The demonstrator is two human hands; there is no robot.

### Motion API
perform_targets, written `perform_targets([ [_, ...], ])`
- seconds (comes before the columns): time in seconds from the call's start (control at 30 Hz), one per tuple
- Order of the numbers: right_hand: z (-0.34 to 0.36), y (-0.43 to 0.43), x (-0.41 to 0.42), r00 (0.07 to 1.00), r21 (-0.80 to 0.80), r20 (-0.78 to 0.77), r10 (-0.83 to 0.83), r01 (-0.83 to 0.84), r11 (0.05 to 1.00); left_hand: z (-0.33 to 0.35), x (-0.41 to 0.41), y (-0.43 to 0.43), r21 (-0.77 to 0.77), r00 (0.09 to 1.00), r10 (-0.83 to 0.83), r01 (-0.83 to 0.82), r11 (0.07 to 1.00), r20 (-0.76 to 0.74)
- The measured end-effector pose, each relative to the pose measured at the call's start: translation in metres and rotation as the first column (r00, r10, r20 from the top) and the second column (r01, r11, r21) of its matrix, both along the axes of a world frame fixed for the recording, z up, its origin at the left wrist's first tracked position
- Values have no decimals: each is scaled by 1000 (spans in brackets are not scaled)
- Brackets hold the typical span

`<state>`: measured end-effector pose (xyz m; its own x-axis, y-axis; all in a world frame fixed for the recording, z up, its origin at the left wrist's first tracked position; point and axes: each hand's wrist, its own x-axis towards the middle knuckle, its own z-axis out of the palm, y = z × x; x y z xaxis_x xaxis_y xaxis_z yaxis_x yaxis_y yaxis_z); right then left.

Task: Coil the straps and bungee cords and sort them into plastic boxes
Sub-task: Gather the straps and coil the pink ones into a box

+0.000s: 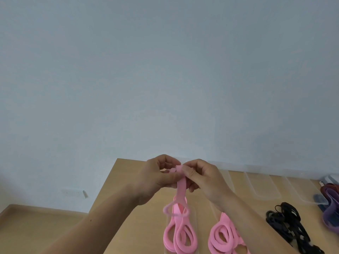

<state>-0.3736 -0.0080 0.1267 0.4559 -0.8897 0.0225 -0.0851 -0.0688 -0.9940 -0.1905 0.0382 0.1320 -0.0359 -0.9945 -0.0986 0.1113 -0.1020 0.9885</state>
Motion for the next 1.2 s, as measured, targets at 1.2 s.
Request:
perform_targets([
  [1.2, -9, -9, 10, 1000, 101, 21, 22, -24, 995, -11, 10, -8, -39, 998, -13, 16, 999, 68],
])
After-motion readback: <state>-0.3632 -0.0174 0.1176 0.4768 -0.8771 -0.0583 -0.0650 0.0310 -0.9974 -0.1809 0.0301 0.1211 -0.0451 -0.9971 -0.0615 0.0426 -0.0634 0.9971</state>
